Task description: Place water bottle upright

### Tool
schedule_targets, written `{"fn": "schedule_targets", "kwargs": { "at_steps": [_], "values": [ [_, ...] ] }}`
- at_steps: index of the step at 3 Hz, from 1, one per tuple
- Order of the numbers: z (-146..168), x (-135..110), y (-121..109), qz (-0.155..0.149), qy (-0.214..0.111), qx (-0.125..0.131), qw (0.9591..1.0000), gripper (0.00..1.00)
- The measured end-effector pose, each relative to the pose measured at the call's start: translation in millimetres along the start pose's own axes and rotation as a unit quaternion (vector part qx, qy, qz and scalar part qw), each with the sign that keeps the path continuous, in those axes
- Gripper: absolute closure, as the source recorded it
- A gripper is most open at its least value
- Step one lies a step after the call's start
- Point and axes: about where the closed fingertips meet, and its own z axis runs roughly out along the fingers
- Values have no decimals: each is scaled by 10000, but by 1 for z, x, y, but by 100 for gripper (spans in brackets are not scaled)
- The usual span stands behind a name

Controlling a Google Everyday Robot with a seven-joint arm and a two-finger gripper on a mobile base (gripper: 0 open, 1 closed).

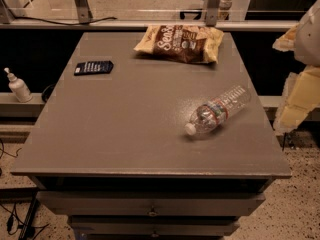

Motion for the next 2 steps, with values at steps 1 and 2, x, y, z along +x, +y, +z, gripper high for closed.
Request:
{"fn": "schedule_targets", "kwargs": {
  "at_steps": [1, 2],
  "values": [
    [0, 0, 0, 0, 0, 1, 10000, 0],
    [13, -19, -5, -84, -429, -67, 9990, 0]
  ]
}}
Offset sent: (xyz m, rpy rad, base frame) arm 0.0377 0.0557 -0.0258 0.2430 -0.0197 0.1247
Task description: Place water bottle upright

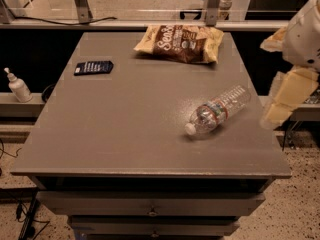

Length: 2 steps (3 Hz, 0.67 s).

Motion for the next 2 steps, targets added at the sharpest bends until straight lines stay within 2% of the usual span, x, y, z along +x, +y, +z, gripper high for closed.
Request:
{"fn": "schedule_targets", "kwargs": {
  "at_steps": [1, 2],
  "values": [
    [33, -37, -8, -376, -668, -88, 9970, 0],
    [63, -67, -23, -864, -1256, -115, 9882, 0]
  ]
}}
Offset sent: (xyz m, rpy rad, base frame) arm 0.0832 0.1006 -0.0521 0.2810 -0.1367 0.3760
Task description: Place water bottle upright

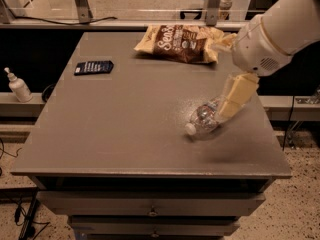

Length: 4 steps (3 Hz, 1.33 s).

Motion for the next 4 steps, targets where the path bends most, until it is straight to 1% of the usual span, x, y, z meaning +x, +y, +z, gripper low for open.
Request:
{"fn": "schedule_targets", "kwargs": {
  "at_steps": [1, 2, 3, 4],
  "values": [
    [21, -2, -5, -472, -262, -92, 9985, 0],
    [34, 12, -7, -928, -269, -249, 9950, 0],
    [40, 28, -3, -1204, -181, -440, 9916, 0],
    [53, 37, 7, -1357, -67, -658, 9885, 0]
  ]
}}
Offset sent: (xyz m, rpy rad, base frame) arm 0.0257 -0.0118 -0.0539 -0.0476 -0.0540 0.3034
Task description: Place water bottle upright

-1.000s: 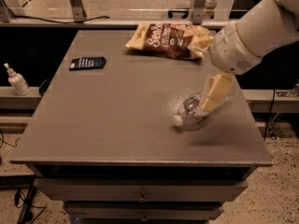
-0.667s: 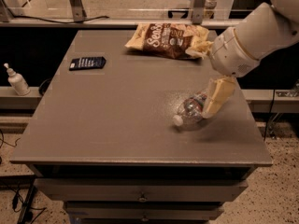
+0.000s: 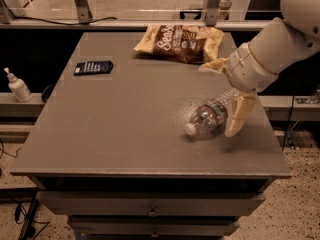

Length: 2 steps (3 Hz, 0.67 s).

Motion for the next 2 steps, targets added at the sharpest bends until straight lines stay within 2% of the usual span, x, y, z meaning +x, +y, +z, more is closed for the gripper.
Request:
{"fn": "schedule_targets", "kwargs": {
  "at_steps": [1, 2],
  "values": [
    [17, 5, 8, -6, 206, -185, 9996, 0],
    [28, 6, 11, 60, 378, -274, 9989, 17]
  ]
}}
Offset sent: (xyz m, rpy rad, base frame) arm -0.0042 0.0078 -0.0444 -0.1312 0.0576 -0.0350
